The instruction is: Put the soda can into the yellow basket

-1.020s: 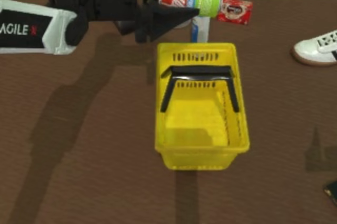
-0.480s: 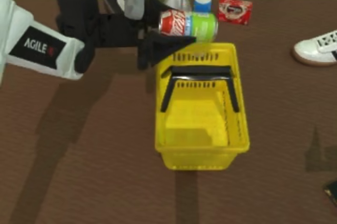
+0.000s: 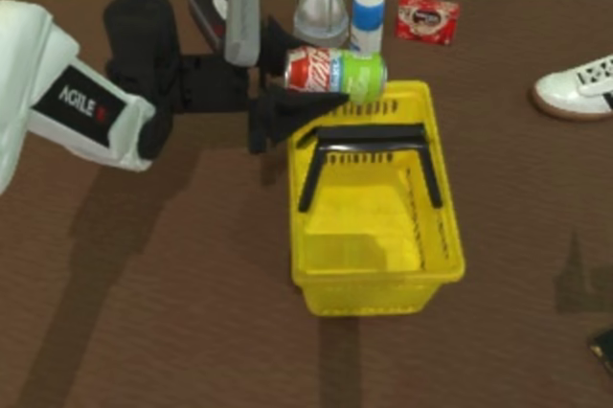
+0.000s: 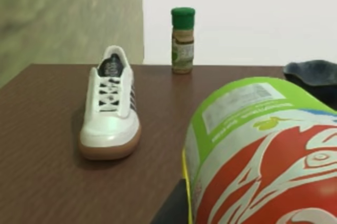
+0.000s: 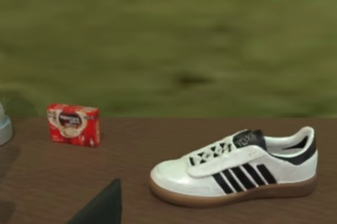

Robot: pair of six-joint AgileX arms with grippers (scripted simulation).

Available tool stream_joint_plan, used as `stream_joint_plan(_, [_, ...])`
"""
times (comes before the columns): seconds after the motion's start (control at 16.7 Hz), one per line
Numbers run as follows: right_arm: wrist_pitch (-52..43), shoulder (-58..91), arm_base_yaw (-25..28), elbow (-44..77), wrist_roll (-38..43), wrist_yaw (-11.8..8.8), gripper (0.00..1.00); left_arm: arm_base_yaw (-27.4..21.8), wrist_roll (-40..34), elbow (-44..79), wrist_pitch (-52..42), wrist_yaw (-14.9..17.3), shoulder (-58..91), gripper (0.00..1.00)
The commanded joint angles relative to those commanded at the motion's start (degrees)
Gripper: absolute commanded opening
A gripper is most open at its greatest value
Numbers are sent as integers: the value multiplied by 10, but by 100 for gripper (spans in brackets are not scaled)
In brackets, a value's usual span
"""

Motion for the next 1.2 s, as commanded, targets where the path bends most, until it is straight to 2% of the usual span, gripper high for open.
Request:
stream_joint_plan(0.72, [0,0,0,0,0,0,100,0,0,0,0,0,0,98])
stream_joint_plan(1.2, [0,0,0,0,0,0,100,0,0,0,0,0,0,100])
